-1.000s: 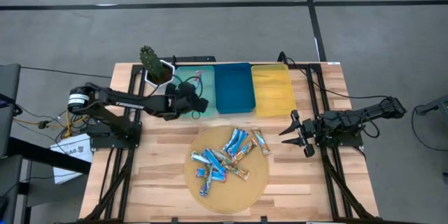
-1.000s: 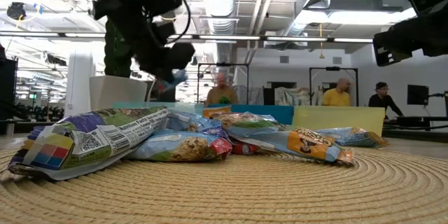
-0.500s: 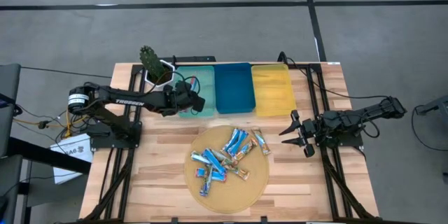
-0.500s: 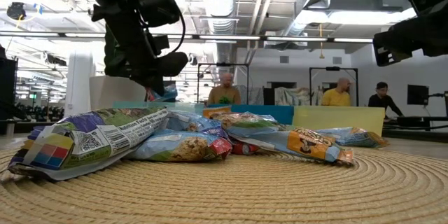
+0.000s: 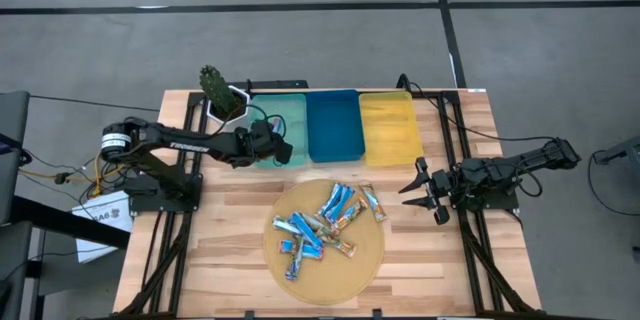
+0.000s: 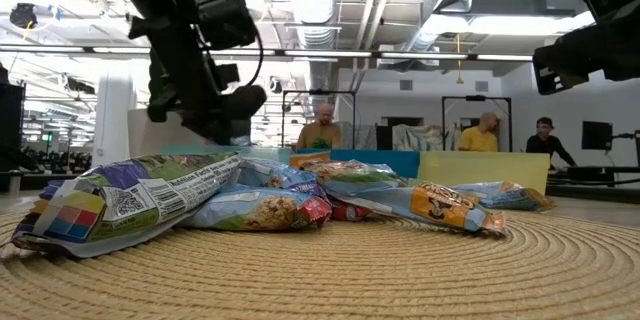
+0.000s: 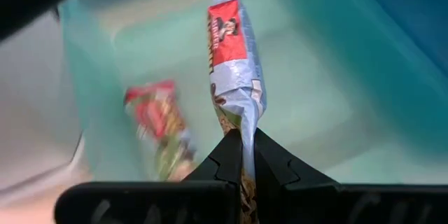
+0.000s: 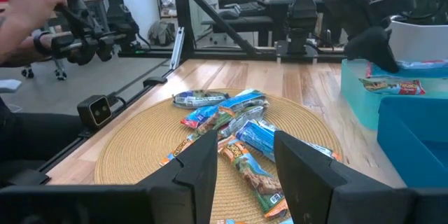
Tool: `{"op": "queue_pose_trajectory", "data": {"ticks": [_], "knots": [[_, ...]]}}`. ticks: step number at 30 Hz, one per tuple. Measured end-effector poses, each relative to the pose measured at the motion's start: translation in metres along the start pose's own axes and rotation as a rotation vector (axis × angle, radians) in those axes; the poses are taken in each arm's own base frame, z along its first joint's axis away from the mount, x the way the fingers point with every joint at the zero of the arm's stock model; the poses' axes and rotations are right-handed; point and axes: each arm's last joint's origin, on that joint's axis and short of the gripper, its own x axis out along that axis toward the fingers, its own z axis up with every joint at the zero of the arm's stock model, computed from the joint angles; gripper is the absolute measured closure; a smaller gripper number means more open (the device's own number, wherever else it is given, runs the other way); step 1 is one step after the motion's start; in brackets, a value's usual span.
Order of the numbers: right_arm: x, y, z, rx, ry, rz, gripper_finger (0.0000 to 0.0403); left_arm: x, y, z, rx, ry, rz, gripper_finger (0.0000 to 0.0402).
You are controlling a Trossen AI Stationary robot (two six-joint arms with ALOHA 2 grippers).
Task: Pick and place Granola Bars by type
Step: Put the red granola bar into the green bin
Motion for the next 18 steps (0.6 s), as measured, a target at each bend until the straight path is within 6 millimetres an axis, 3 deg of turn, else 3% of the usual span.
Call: {"op": "queue_pose_trajectory", "data": {"ticks": [9,18], "knots": [[0.000,0.000,0.000,0.000,0.000,0.000,0.0269,0.013,-0.004,-0.009,0.003,0.030,-0.010,0.0393],[0.000,0.000,0.000,0.000,-0.001,0.000,0.0269,0.019,-0.009,-0.010,0.029,0.057,-0.064,0.0360]]}}
